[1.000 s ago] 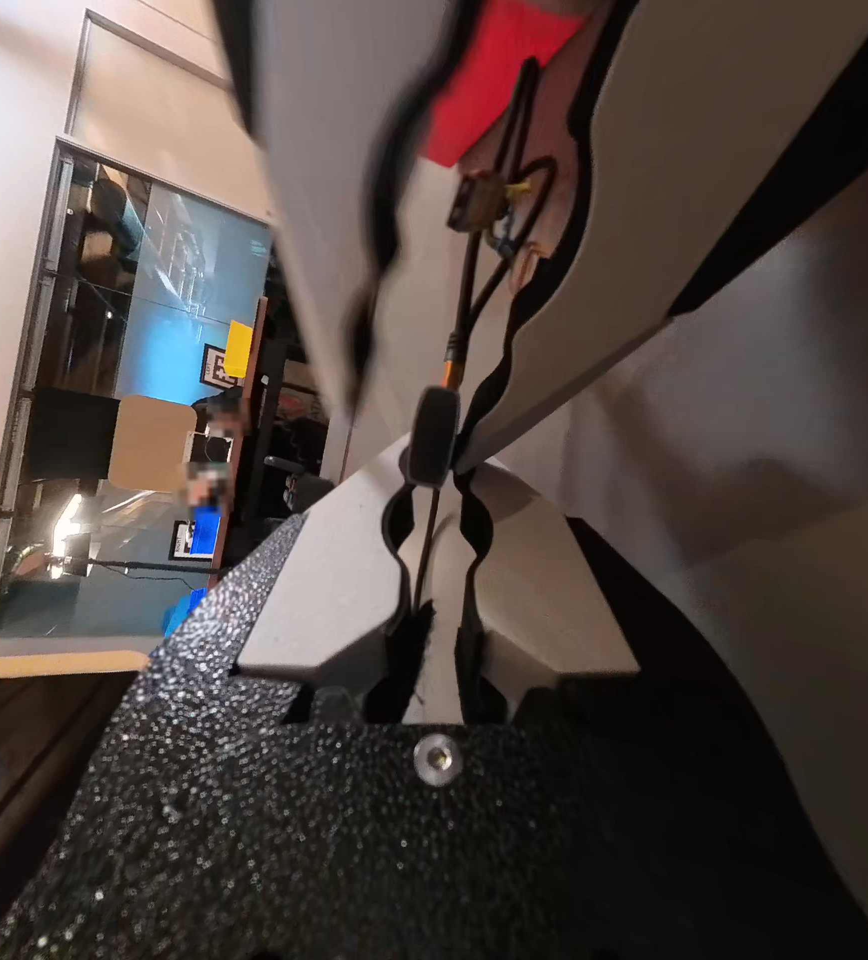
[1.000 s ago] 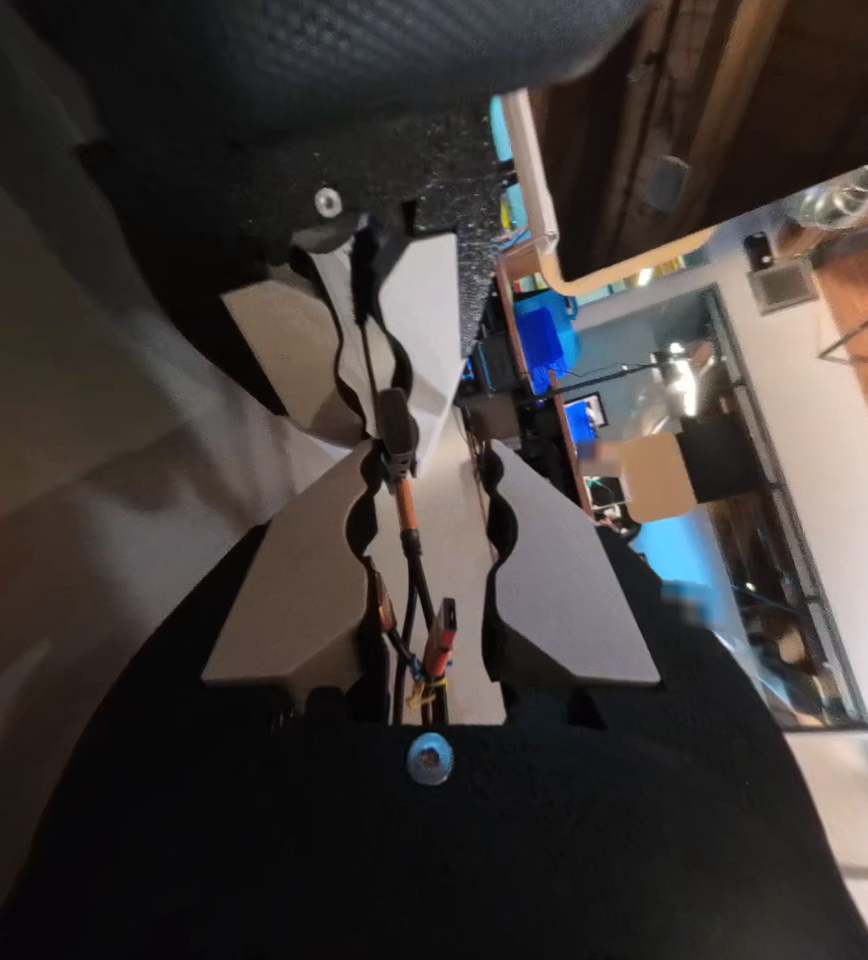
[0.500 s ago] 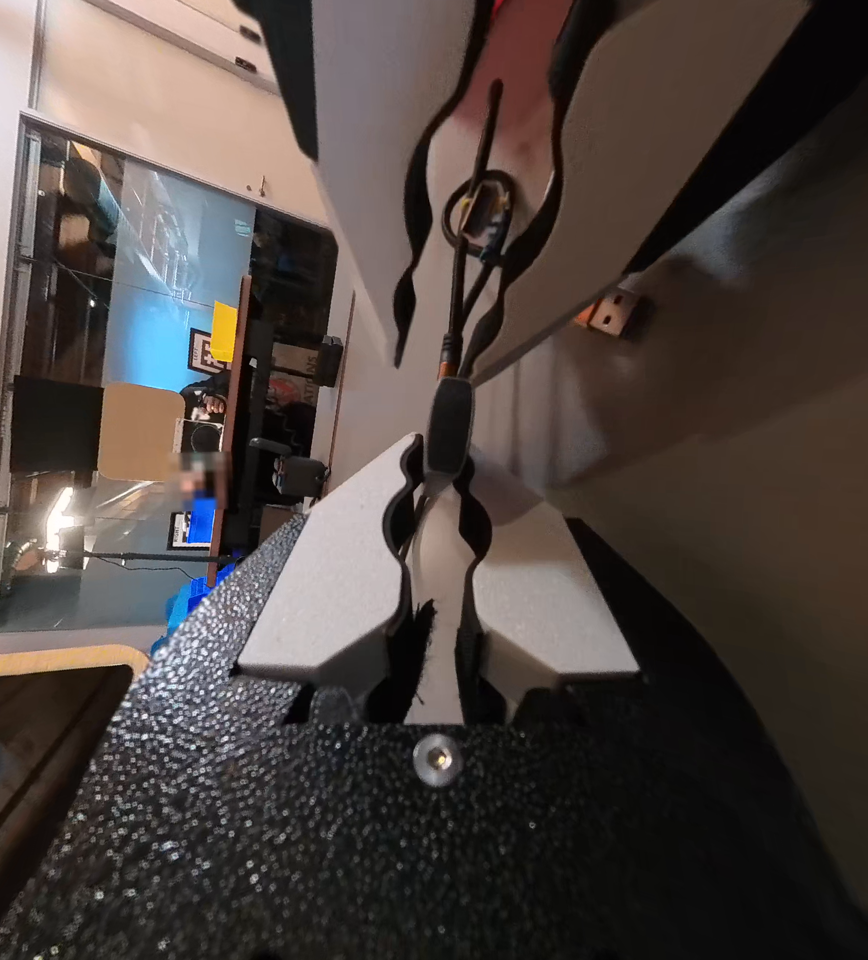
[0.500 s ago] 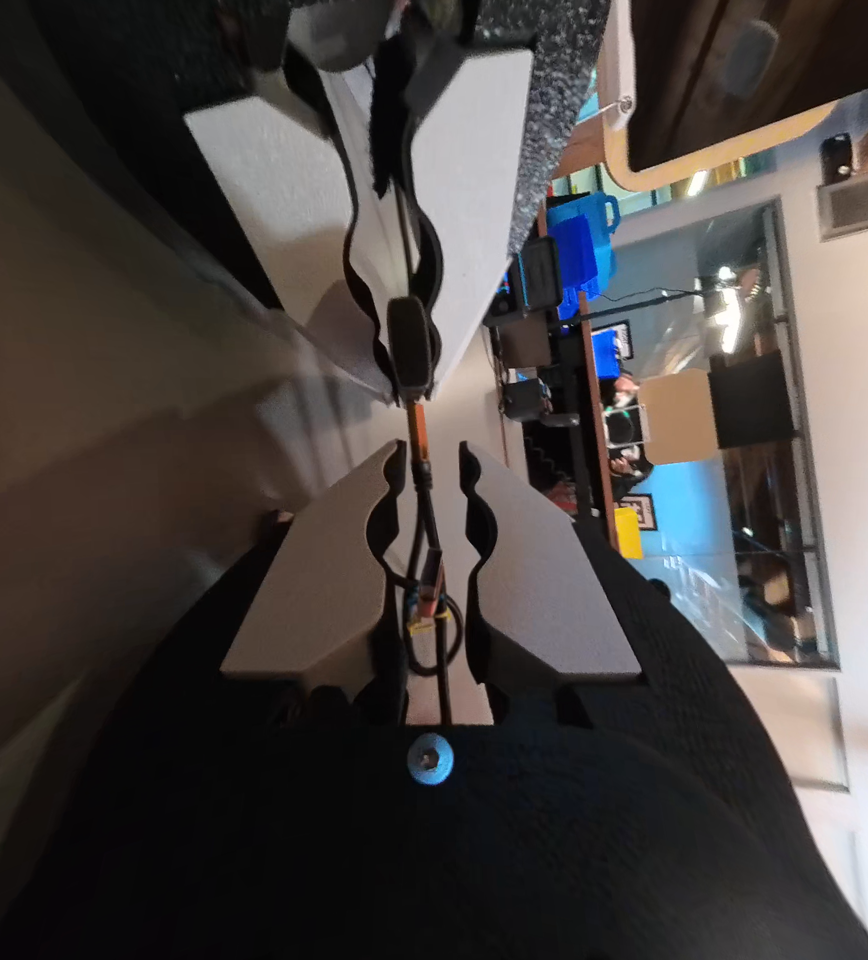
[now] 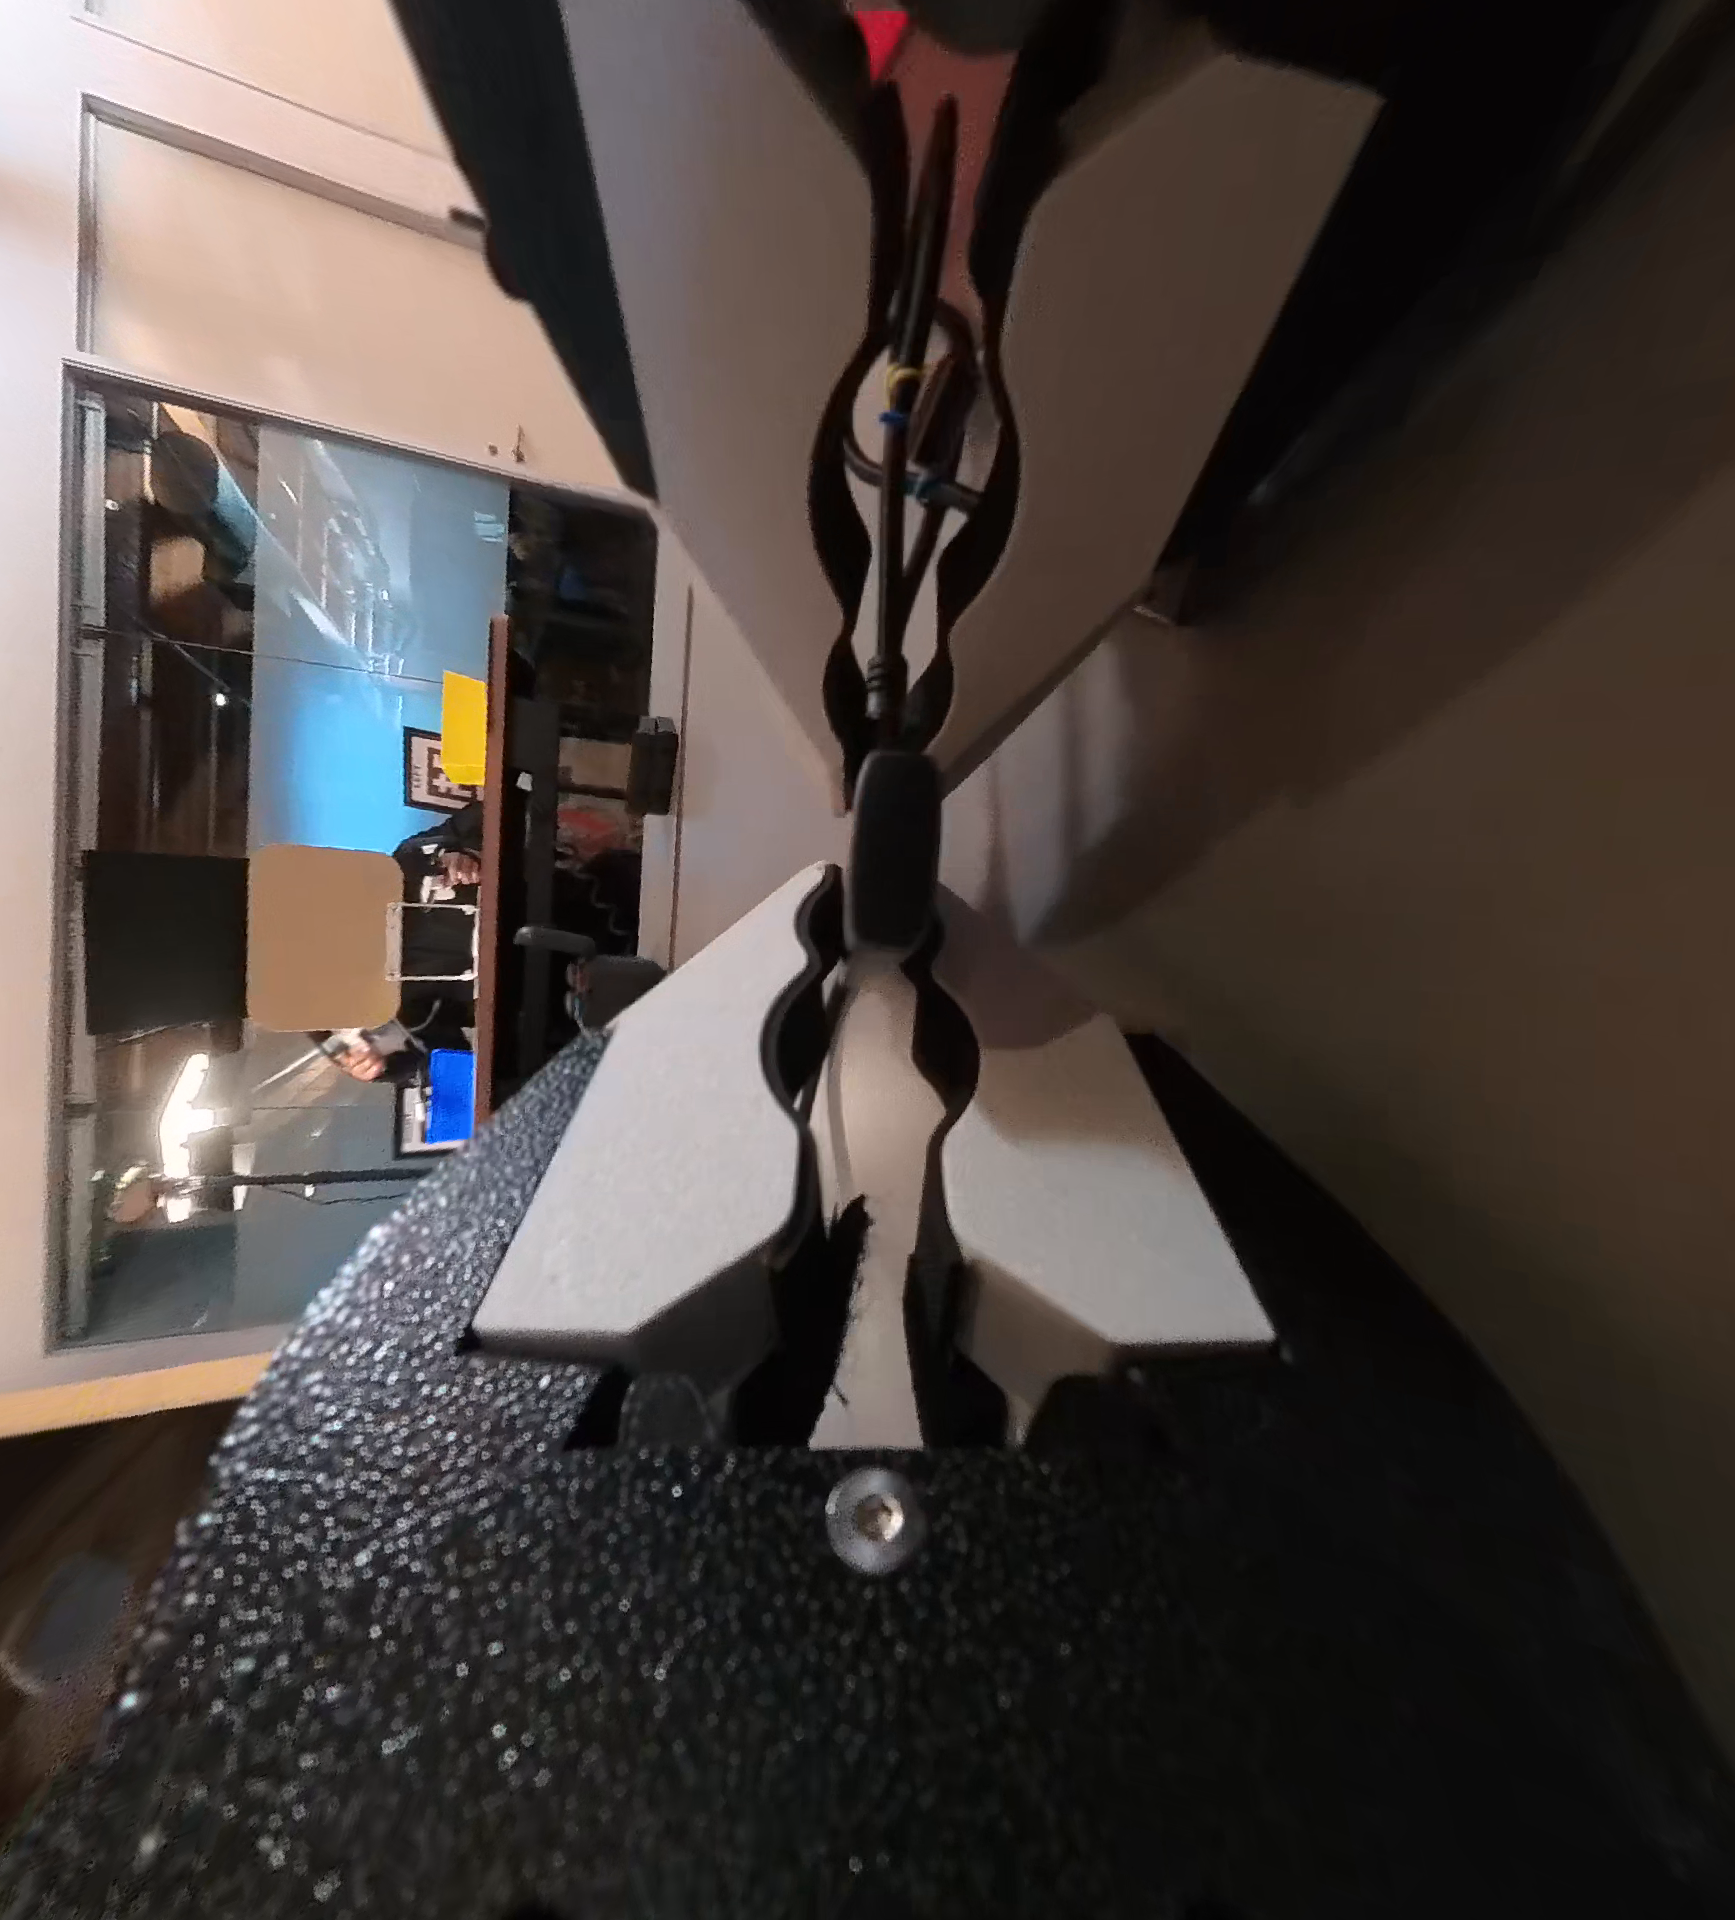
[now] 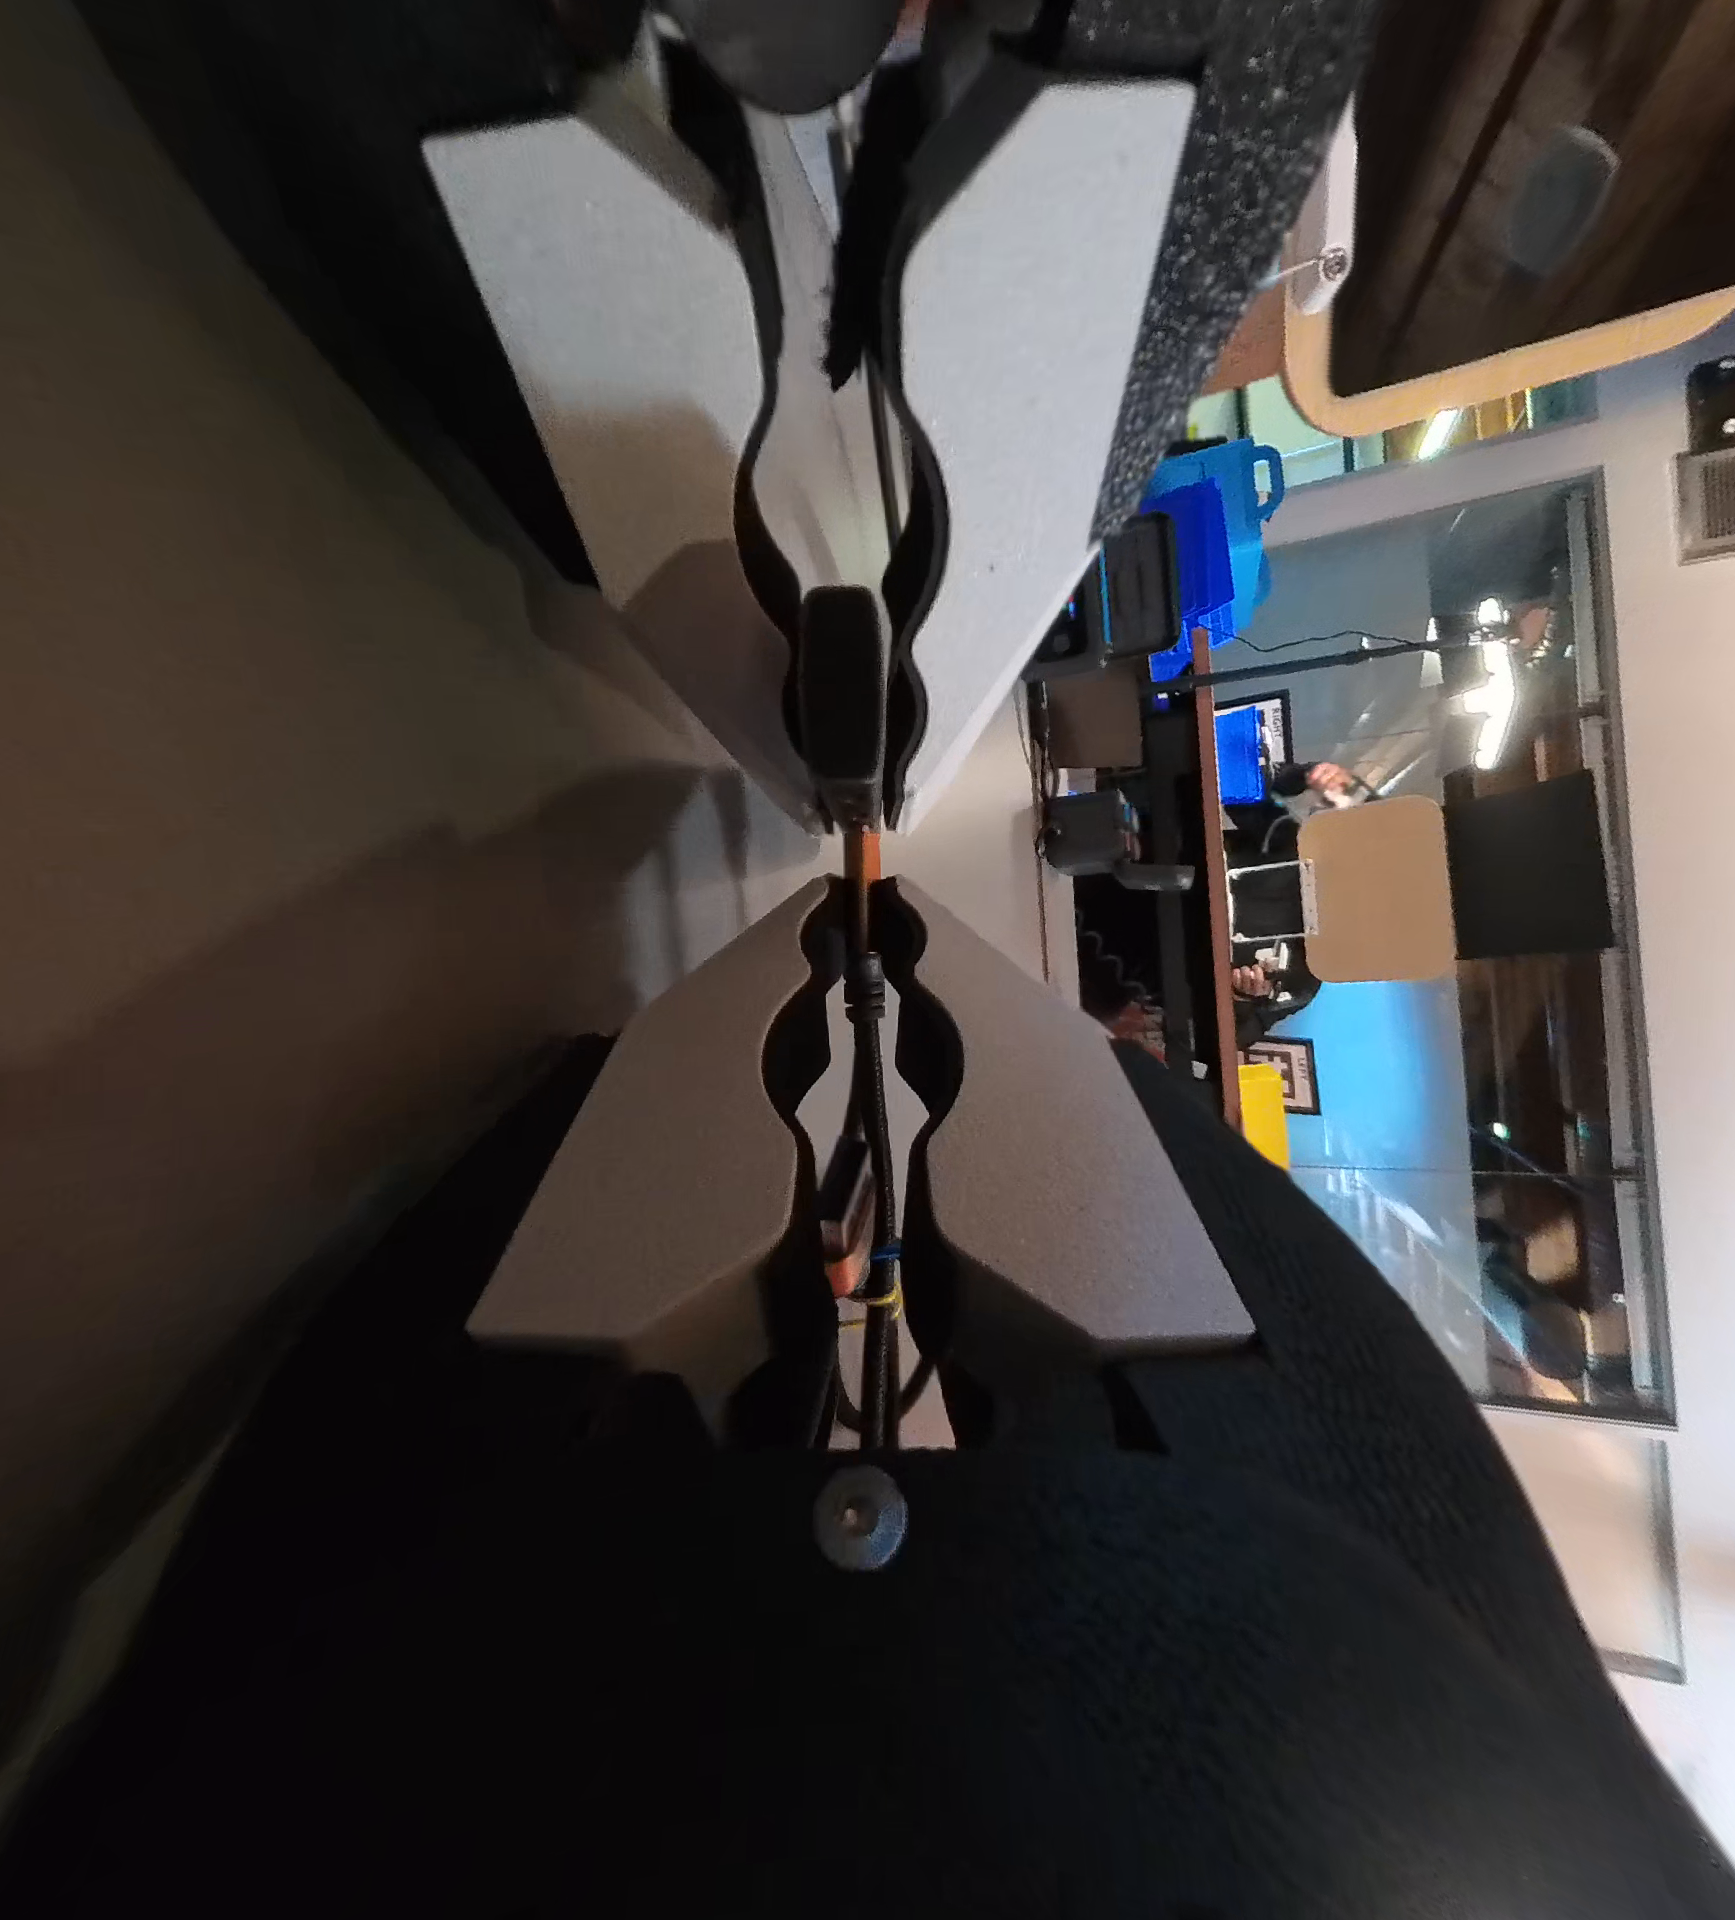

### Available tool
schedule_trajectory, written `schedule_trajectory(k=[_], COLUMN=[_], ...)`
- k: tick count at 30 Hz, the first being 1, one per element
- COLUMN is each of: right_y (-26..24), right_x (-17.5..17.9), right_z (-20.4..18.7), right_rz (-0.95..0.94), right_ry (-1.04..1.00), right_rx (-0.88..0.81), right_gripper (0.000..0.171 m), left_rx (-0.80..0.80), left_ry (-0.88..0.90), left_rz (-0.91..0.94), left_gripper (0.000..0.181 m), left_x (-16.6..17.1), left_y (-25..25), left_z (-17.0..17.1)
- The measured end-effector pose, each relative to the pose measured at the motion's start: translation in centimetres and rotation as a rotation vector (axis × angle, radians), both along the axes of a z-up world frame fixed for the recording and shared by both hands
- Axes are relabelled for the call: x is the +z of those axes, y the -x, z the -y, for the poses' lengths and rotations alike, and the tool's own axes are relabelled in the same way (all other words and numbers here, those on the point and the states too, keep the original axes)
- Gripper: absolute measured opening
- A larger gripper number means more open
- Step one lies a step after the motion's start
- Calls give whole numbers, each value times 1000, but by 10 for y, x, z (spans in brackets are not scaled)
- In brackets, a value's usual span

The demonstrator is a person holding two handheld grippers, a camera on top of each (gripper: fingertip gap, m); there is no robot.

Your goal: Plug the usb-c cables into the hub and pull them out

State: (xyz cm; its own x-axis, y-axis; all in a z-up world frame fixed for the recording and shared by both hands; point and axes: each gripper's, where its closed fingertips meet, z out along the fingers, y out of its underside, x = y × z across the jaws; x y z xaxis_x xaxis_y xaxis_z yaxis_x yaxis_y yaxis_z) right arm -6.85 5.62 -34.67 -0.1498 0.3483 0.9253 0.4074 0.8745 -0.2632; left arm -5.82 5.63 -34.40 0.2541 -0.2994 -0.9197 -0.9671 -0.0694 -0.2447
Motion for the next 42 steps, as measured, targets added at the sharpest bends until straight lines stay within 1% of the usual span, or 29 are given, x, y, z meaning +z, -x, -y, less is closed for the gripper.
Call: schedule_trajectory(k=[6,13,20,33,36,37,38,39,40,41,42], right_y=[-5,-15,-20,-33,-34,-34,-34,-34,-34,-33,-33], right_x=[1,7,9,10,13,14,15,15,14,13,12], right_z=[7,19,26,51,51,52,54,55,55,55,55], right_rz=[-12,-28,-26,-20,-28,-37,-42,-41,-35,-31,-26], right_ry=[-12,-30,-54,-19,11,20,27,31,29,26,28], right_rx=[31,70,104,212,215,220,226,231,232,232,234], right_gripper=[4,5,5,4,4,4,4,4,4,4,4], left_rx=[-7,-26,-35,-133,-159,-184,-221,-236,-228,-209,-203], left_ry=[2,0,-8,-13,11,37,77,90,79,48,45], left_rz=[-2,65,51,51,149,200,237,253,246,231,210], left_gripper=[9,9,9,8,10,14,25,26,22,11,10], left_x=[-1,0,-1,1,3,3,1,0,1,4,3], left_y=[-1,-6,-7,-23,-26,-29,-34,-35,-34,-31,-30], left_z=[5,20,28,51,52,54,58,59,58,55,55])
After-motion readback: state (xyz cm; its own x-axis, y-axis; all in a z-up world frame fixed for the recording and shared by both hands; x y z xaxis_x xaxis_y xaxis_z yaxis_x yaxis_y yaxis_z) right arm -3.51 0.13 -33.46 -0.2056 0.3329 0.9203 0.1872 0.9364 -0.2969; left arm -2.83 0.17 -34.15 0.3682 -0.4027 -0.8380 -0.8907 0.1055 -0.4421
